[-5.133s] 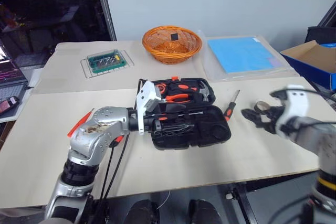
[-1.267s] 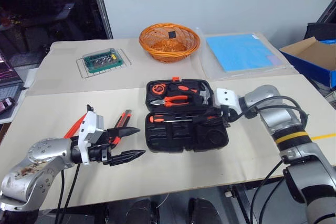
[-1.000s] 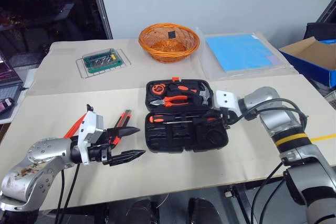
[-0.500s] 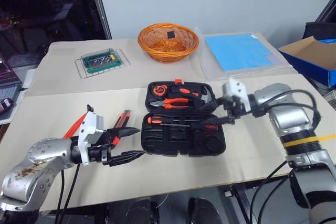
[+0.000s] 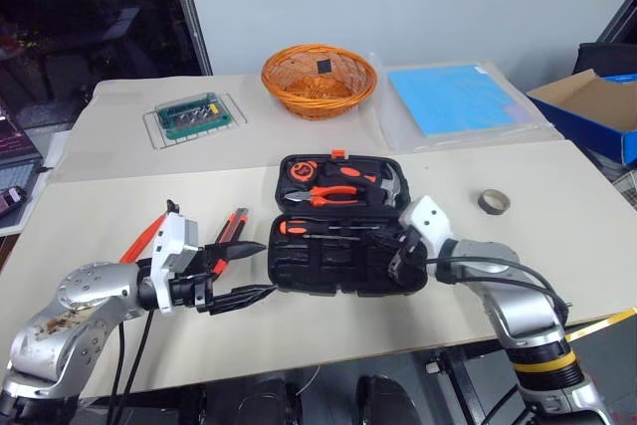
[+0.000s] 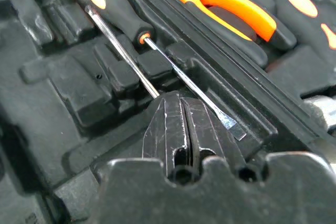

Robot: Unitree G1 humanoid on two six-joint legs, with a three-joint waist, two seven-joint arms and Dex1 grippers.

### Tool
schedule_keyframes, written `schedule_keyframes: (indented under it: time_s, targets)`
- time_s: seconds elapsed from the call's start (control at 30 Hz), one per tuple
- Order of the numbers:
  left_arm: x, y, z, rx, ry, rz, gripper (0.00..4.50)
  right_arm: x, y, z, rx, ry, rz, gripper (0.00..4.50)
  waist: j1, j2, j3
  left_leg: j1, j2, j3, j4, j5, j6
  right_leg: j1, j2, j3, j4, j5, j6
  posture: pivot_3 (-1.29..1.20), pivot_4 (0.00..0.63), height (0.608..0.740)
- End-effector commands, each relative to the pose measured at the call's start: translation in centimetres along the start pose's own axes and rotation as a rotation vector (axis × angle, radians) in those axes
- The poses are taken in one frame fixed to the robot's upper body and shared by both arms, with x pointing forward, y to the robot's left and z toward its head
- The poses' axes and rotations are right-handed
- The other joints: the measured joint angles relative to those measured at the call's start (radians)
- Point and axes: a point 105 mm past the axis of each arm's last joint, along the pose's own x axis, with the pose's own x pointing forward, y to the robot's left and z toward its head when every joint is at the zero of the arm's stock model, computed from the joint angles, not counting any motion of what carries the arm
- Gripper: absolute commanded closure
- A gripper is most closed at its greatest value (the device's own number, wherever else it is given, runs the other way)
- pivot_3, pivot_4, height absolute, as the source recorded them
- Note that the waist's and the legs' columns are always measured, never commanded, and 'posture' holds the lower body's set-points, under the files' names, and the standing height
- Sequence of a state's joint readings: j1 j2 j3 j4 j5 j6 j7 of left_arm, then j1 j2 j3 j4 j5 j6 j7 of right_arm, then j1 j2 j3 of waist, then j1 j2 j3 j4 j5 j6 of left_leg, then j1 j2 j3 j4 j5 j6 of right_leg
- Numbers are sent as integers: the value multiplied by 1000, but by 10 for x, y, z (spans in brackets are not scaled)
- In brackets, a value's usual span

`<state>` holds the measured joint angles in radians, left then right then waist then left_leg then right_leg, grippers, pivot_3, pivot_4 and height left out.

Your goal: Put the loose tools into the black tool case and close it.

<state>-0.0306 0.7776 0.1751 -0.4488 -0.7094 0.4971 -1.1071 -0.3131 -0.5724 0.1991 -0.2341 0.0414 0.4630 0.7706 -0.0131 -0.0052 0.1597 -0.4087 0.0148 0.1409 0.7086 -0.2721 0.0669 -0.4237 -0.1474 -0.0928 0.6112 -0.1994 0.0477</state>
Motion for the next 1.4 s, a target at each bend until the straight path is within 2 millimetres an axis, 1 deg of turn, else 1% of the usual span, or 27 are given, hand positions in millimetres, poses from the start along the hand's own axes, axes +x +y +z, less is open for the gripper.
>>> schedule_keyframes:
  time_s: [0.03,0.07,0.13,0.2,0.23,0.27,0.3,0.37,0.4,0.47,0.5,0.57,0.6,0.67,0.7,0.73,0.77,0.8,0.93,1.0,1.03,1.1,1.17,1.2,1.23,1.27,1.4]
  targets:
    - [-3,3,3,47,-1,0,789,8,18,-41,-55,182,91,4462,0,-4,-4,3,0,0,-2,0,-1,1,0,0,0,-1,-1,0,150,740]
    - [-4,3,3,48,0,8,789,9,16,-40,-66,177,84,4462,1,-6,-5,4,0,0,-3,0,-1,2,0,0,0,-4,-6,0,150,740]
    - [-5,5,3,48,-10,40,789,8,8,-25,-54,99,54,4462,1,-9,-7,5,1,0,-4,0,-2,2,0,1,0,-4,-8,0,150,740]
    - [-9,14,4,27,-29,117,789,6,-1,0,-31,-35,-1,4462,1,-9,-7,5,1,0,-4,0,-2,2,0,1,0,-3,-11,0,150,740]
    - [-14,22,3,8,-41,182,789,2,-5,18,-23,-125,-35,4462,1,-9,-7,5,1,0,-5,0,-2,2,0,1,0,0,-15,0,150,740]
    - [-19,34,2,-29,-68,284,789,-8,-12,36,26,-218,-55,4462,-1,-9,-6,5,1,0,-5,0,-2,2,0,1,0,0,-15,0,150,740]
    - [-28,47,0,-60,-80,383,789,-16,-12,52,89,-307,-35,4462,-1,-8,-6,3,1,0,-5,0,-3,2,0,2,1,1,-15,0,150,740]
    - [-47,71,-9,-109,-76,572,789,-34,-3,79,122,-434,37,3903,0,-5,-3,1,1,0,-5,1,-3,1,0,2,1,5,-11,0,150,740]
    - [-55,79,-13,-148,-62,640,789,-41,3,86,119,-456,79,3719,2,-5,-3,0,1,0,-5,2,-2,0,0,2,2,4,-11,0,150,740]
    - [-69,92,-20,-186,2,761,789,-53,14,93,104,-461,144,3018,3,-6,-3,-1,1,-2,-6,5,5,1,1,1,1,4,-11,0,150,740]
    - [-78,99,-22,-204,36,819,789,-64,19,95,94,-457,177,2641,5,-6,-2,0,1,-2,-6,5,6,1,1,0,1,4,-11,0,150,740]
    - [-95,110,-26,-217,99,896,789,-74,26,102,77,-457,215,1964,13,-8,-1,-1,0,-3,-7,3,7,1,0,0,0,3,-9,0,150,740]
    - [-102,114,-30,-228,143,918,789,-78,30,102,66,-449,228,1646,16,-10,-1,-1,0,-3,-7,1,6,1,0,0,-1,3,-9,0,150,740]
    - [-111,118,-37,-238,231,913,789,-81,33,104,49,-438,229,843,17,-10,-1,-3,0,-2,-7,-2,2,0,0,0,-1,3,-9,0,150,740]
    - [-116,122,-39,-226,267,907,789,-82,34,104,49,-432,235,661,17,-10,-1,-3,-1,-2,-7,-2,1,-1,0,0,-1,3,-9,0,150,740]
    - [-121,126,-39,-219,292,910,789,-83,35,104,42,-423,237,177,19,-10,-1,-3,-1,-1,-7,-3,0,-1,0,0,-1,3,-9,0,150,740]
    - [-127,130,-40,-216,314,917,789,-83,35,103,33,-416,233,33,20,-10,-1,-3,0,-1,-7,-3,0,-2,0,0,-1,3,-9,0,150,740]
    - [-132,135,-40,-215,328,923,789,-81,35,103,27,-411,230,33,21,-10,-1,-3,0,-1,-8,-3,-1,-2,0,-1,-1,2,-9,0,150,740]
    - [-145,142,-54,-196,459,889,789,-82,37,93,28,-372,215,33,24,-10,0,-3,0,0,-9,-2,-2,-3,0,-1,-1,2,-10,0,150,740]
    - [-145,141,-62,-214,496,857,1314,-84,37,92,29,-371,200,0,24,-11,0,-4,0,0,-10,-2,-2,-4,0,-1,-1,2,-10,0,150,740]
    - [-145,140,-65,-226,509,842,1437,-85,37,91,31,-372,194,0,24,-11,0,-5,0,1,-10,-2,-2,-5,0,-1,-1,2,-10,0,150,740]
    - [-143,138,-70,-203,539,808,2242,-86,39,91,28,-367,193,0,24,-12,0,-6,0,1,-10,-2,-2,-6,0,-1,-1,1,-10,0,150,740]
    - [-140,134,-70,-205,536,785,3168,-86,39,92,30,-374,190,0,24,-12,0,-6,0,1,-10,-2,-1,-6,0,-1,-1,1,-10,0,150,740]
    - [-138,133,-70,-192,523,776,3257,-87,40,90,27,-371,191,0,24,-12,0,-6,0,1,-10,-2,-1,-6,0,-1,-1,1,-10,0,150,740]
    - [-136,131,-67,-182,499,767,3746,-88,40,89,26,-370,189,0,24,-12,0,-6,0,1,-10,-1,-1,-5,0,-1,-1,1,-10,0,150,740]
    - [-131,130,-58,-144,445,744,4055,-89,40,88,28,-372,186,0,24,-12,0,-6,0,1,-10,-2,-1,-5,0,-1,-1,1,-10,0,150,740]
    - [-110,118,-9,-65,230,611,4056,-93,39,89,30,-405,165,0,26,-14,1,-6,0,1,-10,-2,-1,-5,-1,-1,-1,1,-10,0,150,740]
